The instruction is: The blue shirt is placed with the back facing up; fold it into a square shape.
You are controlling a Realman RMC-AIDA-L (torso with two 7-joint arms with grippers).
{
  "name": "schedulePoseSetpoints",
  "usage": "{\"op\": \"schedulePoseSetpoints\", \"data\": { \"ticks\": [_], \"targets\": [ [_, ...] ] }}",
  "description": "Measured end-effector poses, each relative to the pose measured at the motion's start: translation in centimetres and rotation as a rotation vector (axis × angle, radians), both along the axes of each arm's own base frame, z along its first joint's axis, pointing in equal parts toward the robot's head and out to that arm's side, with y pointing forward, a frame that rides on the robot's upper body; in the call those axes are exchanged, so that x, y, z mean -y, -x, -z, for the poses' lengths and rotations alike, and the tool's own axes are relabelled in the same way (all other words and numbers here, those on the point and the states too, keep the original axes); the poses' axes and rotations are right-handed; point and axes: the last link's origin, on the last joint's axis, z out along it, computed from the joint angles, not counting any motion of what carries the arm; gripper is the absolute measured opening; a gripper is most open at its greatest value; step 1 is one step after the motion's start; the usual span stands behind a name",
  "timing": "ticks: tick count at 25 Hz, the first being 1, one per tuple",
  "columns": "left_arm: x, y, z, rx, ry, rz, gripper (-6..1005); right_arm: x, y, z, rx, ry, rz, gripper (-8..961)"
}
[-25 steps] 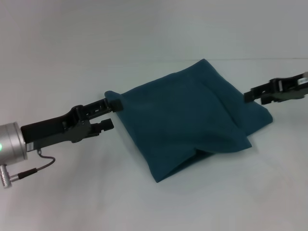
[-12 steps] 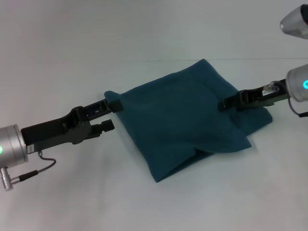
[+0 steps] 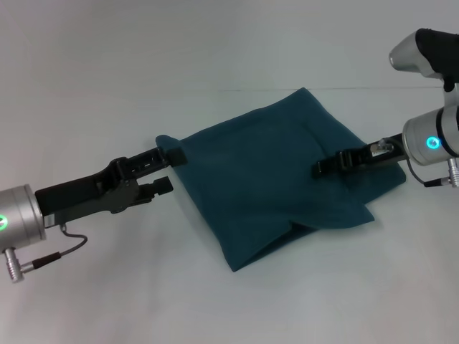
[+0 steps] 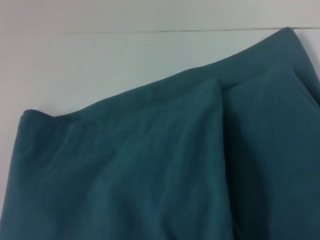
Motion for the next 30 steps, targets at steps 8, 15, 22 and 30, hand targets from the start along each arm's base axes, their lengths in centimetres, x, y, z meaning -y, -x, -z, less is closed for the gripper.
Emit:
{"op": "schedulePoseSetpoints", "data": {
  "ticks": [8, 15, 22, 30],
  "targets": [
    [-0.1, 0.0, 0.1, -0.002, -0.006, -0.007, 951, -0.1, 0.6, 0.7, 0.009, 0.007, -0.022, 682],
    [-0.2, 0.1, 0.1, -0.004, -0.011, -0.012, 951, -0.1, 0.6, 1.1, 0.022, 0.009, -0.028, 680],
    [-0.3, 0.1, 0.1, -0.008, -0.016, -0.016, 951, 0.0, 0.9, 1.5, 0.028, 0.014, -0.040, 677],
    [-0.6, 0.2, 0.0, -0.010, -0.029, -0.025, 951, -0.3, 1.1, 1.5, 0.026, -0.002, -0.034, 407]
  ]
}}
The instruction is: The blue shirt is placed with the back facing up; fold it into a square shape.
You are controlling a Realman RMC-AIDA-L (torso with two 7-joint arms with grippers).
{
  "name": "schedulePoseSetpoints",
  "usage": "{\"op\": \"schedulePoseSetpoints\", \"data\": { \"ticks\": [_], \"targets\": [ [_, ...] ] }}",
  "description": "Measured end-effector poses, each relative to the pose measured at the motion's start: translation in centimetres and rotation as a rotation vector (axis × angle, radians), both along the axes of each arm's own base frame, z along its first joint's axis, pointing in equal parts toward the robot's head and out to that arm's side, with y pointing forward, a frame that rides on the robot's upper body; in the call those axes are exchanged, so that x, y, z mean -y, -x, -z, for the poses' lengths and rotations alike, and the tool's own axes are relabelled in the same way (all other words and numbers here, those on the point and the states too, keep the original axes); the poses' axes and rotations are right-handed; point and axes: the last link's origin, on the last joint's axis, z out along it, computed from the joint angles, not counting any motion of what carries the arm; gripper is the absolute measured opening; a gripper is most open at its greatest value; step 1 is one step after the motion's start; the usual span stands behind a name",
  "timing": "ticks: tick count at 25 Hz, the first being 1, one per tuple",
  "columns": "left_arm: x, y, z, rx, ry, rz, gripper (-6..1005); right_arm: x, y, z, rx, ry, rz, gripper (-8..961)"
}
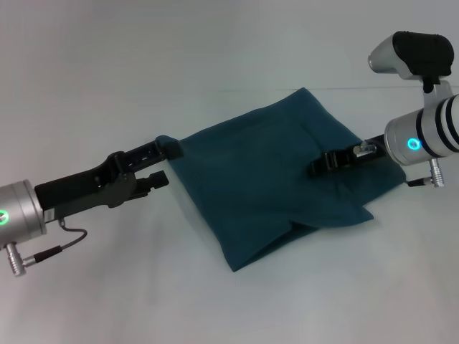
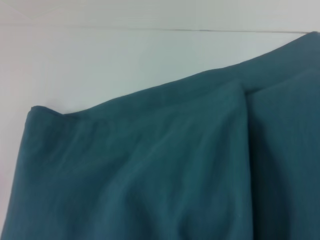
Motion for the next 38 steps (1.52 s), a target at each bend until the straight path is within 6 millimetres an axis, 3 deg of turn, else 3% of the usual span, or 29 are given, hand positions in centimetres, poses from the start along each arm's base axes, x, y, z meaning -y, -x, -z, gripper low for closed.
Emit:
{"op": "schedulePoseSetpoints", "data": {
  "ticks": [3, 12, 28, 32, 38],
  "targets": [
    [0.0, 0.0, 0.0, 0.000, -0.002, -0.001, 950, 0.0, 0.0, 0.0, 0.000, -0.001, 0.000, 256],
    [-0.1, 0.0, 0.0, -0.002, -0.006, -0.004, 950, -0.5, 0.7, -0.7, -0.011, -0.017, -0.020, 55],
    [-0.4, 0.1, -0.7, 0.019, -0.039, -0.016, 950, -1.9, 6.0, -5.2, 0.003, -0.047, -0.134, 55],
    [-0.5, 0.2, -0.9, 0.026, -0.051, -0.024, 951, -2.0, 5.5, -5.9, 0.061, -0.054, -0.115, 55],
    [-0.4, 0.5, -1.1, 0.028, -0.061, -0.035, 951, -2.2, 2.9, -5.1, 0.156, -0.086, -0.076, 55]
  ]
}}
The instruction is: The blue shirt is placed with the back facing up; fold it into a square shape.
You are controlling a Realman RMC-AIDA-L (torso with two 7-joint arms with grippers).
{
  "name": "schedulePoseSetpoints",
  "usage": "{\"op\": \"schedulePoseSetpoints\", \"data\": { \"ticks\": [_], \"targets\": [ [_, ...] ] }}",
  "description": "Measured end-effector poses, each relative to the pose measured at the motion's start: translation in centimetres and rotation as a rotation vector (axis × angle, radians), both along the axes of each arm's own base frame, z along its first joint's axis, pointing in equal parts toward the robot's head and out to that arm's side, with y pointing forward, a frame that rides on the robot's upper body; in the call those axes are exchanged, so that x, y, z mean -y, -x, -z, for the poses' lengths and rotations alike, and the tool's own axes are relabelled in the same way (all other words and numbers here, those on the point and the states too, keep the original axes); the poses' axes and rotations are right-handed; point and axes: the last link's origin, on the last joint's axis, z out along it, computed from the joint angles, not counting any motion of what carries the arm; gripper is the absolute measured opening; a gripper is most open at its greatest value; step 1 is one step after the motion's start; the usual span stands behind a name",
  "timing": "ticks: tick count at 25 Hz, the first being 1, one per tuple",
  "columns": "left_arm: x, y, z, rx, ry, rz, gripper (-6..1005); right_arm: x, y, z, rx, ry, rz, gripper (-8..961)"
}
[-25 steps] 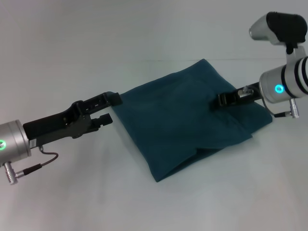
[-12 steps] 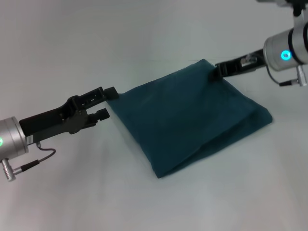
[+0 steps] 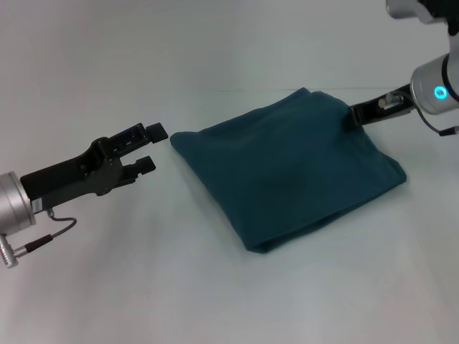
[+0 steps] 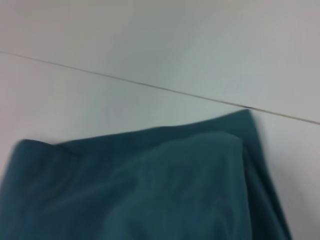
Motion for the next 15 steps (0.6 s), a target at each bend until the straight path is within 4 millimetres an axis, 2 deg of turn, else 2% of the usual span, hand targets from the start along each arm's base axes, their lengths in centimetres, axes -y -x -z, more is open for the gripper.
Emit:
{"op": "schedulePoseSetpoints", "data": {
  "ticks": [5, 15],
  "targets": [
    [0.0, 0.0, -0.1, 0.006, -0.008, -0.004, 951, -0.2, -0.8, 0.5, 0.018, -0.025, 0.003, 54],
    [-0.1, 0.1, -0.1, 0.017, -0.016, -0.014, 950, -0.5, 1.1, -0.2, 0.014, -0.038, -0.050, 71]
  ]
}}
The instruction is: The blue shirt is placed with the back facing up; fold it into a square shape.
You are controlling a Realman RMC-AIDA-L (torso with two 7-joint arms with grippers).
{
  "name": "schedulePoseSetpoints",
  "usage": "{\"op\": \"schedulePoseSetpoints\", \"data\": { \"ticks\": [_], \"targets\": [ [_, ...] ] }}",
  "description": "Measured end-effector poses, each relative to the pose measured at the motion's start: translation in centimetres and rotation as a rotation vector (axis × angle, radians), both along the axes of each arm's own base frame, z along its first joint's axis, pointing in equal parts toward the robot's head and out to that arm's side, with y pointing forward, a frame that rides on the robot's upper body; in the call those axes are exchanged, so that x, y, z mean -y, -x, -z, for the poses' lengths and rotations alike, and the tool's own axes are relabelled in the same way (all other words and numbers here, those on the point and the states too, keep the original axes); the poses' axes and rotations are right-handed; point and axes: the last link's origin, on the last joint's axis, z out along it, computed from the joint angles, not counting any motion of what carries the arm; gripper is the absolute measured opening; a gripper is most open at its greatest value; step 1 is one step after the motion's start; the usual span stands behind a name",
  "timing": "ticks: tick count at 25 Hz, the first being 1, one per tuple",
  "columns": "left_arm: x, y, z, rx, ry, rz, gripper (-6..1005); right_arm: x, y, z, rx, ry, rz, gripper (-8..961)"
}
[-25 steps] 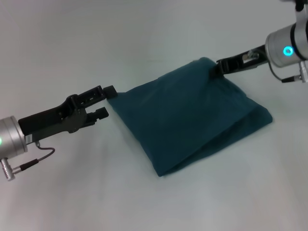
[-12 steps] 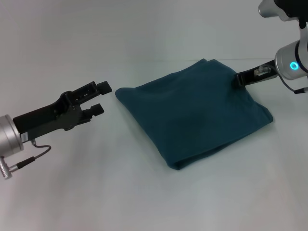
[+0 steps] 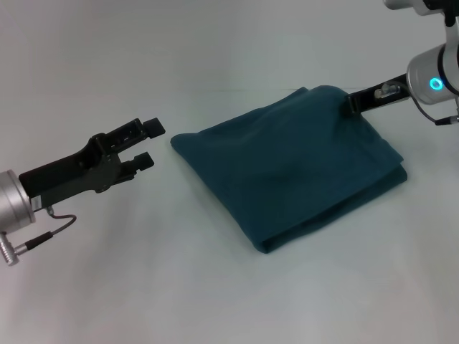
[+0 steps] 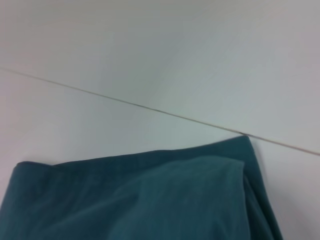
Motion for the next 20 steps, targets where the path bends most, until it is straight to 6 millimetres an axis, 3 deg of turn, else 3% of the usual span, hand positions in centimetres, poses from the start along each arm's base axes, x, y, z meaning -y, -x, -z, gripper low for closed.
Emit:
{"op": "schedulePoseSetpoints", "data": {
  "ticks": [6, 11, 14, 20],
  "targets": [
    [-0.1, 0.3, -0.2, 0.002, -0.011, -0.016, 950, 0.3, 2.8, 0.6, 0.062, 0.003, -0.134, 82],
    [-0.2, 0.4, -0.3, 0.004, -0.021, -0.023, 950, 0.3, 3.8, 0.5, 0.072, 0.010, -0.163, 91],
    [-0.2, 0.4, -0.4, 0.004, -0.024, -0.028, 950, 0.2, 3.1, 0.4, 0.098, 0.007, -0.147, 96],
    [-0.4, 0.6, -0.2, 0.000, -0.028, -0.043, 950, 0.0, -1.3, 0.6, 0.119, -0.005, -0.044, 108]
  ]
}}
